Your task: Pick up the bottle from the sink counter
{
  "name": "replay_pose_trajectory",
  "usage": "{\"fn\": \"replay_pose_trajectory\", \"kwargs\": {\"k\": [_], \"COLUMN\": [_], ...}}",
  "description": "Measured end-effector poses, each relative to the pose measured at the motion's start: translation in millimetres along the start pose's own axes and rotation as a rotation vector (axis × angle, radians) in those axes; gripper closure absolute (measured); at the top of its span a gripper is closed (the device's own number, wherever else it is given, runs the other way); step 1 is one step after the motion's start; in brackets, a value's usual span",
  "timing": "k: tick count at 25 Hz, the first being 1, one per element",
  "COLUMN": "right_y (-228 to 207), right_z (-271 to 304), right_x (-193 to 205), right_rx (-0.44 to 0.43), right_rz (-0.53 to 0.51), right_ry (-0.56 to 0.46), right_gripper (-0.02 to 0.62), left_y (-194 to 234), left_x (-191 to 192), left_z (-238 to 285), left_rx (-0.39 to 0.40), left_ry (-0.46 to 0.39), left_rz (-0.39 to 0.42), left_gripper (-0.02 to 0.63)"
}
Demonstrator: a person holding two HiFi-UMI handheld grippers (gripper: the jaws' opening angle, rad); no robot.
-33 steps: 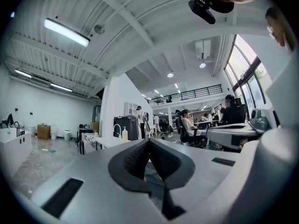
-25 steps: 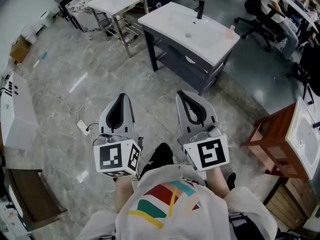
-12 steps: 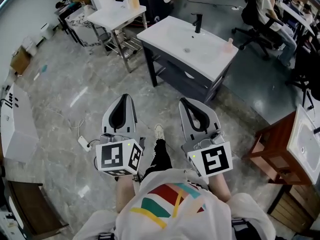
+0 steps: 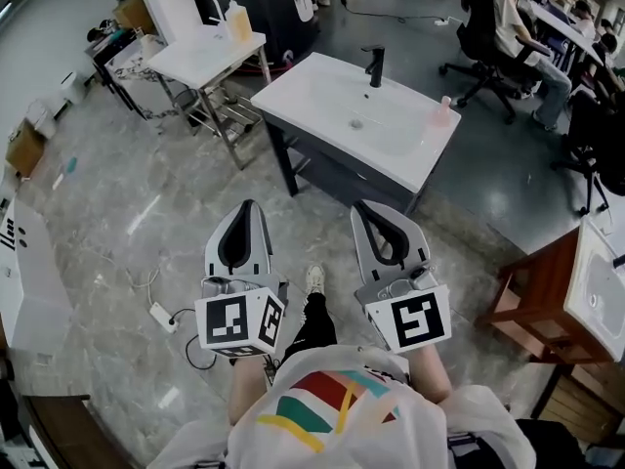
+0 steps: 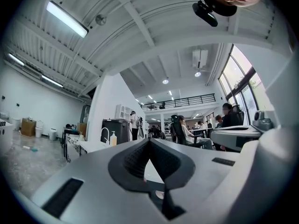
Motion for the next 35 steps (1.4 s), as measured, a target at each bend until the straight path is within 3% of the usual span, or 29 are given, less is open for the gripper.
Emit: {"fn": "replay_pose_trajectory", "kwargs": {"k": [8, 14, 20, 29, 35], "right_y": [-26, -49, -63, -81, -82], "right_z": [109, 206, 294, 351, 365], "right_x": [25, 36, 44, 69, 61], "right_rx": [0.026, 0.063, 0.090, 0.166, 0.180], "right_rz": [0.015, -0.008, -0.041, -0.098, -0.098], "right_ry": [0.054, 0.075, 0.081, 0.158, 0.108], "right_gripper": [0.583, 0.583, 0.583, 0.583, 0.583], "left_y": [48, 86, 132, 160, 168], "left_x": [10, 2, -9, 12, 9], "left_z": [111, 204, 280, 331, 338], "left_rx": [0.054, 0.117, 0.130, 0.145, 0.133], "left_ry": [0.033, -0.011, -0.059, -0.021, -0.028], "left_rz": [-0.004, 0.030, 0.074, 0.022, 0.013], "left_gripper": [0.588, 0.588, 0.588, 0.588, 0.588]}}
Point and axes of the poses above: the fingertips, and each gripper's own axes: z forward along the fingers, y to its left, x out of its underside, the point moved 2 cm from there along -z, backward along the fingers, and after that the axes turned 2 degrees about x, right-handed, at the moved point
